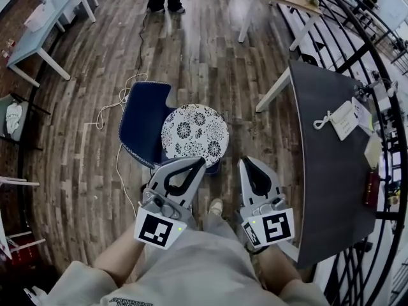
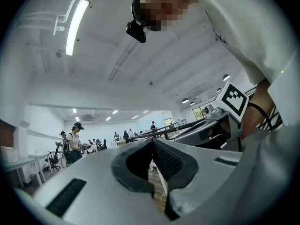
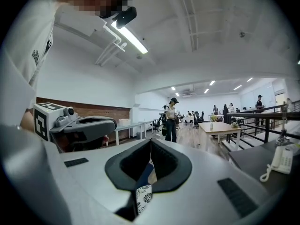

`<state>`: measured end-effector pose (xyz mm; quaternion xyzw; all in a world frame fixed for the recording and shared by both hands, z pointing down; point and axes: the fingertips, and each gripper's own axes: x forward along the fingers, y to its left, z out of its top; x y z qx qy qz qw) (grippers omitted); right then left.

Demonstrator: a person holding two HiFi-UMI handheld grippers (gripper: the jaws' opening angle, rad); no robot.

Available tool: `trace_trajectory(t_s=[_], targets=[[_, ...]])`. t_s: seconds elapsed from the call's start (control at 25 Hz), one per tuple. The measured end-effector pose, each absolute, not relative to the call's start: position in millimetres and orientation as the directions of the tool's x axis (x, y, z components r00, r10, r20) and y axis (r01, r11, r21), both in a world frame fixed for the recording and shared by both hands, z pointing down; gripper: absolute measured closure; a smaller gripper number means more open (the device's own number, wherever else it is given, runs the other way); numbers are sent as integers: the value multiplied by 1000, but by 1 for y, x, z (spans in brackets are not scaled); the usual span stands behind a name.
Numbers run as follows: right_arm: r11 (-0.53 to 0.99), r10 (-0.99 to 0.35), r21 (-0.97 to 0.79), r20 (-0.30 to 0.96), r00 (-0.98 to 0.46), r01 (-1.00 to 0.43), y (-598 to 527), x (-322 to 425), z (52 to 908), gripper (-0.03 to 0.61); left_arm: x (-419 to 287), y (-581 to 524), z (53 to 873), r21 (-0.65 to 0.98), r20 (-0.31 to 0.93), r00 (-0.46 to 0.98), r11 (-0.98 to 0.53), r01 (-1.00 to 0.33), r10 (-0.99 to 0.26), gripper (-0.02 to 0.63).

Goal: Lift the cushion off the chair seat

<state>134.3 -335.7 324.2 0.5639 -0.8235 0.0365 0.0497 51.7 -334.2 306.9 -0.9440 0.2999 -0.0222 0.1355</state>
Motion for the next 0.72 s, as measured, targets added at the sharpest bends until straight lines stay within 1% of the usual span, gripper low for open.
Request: trace_trajectory(t_s=[0.24,0.4,0.44,0.48,0.56,0.72], targets=[[341,-931,-5,135,-339,-940,-391,158,350,577,74,-390,343,-259,-19,812,-781,-568,-584,609],[328,-933,-14,156,-326,-945,-433,181,388,574,94,-425,375,-250,-33,814,-784,-569,-580,609],[321,-934,-18,162,-319,-947,-444,187,400,555,99,-434,386,-250,-31,814,-784,-568,-580,609],[313,-935,-20,167,-312,-949,-454,193,413,507,105,-443,397,-249,-26,814,-785,-567,-580,610],[297,-939,-17,176,-295,-955,-472,205,440,499,114,-460,421,-244,-19,813,-786,-568,-582,611],[271,-936,-37,222,-272,-962,-501,224,512,458,128,-485,480,-221,-8,811,-790,-572,-585,610]])
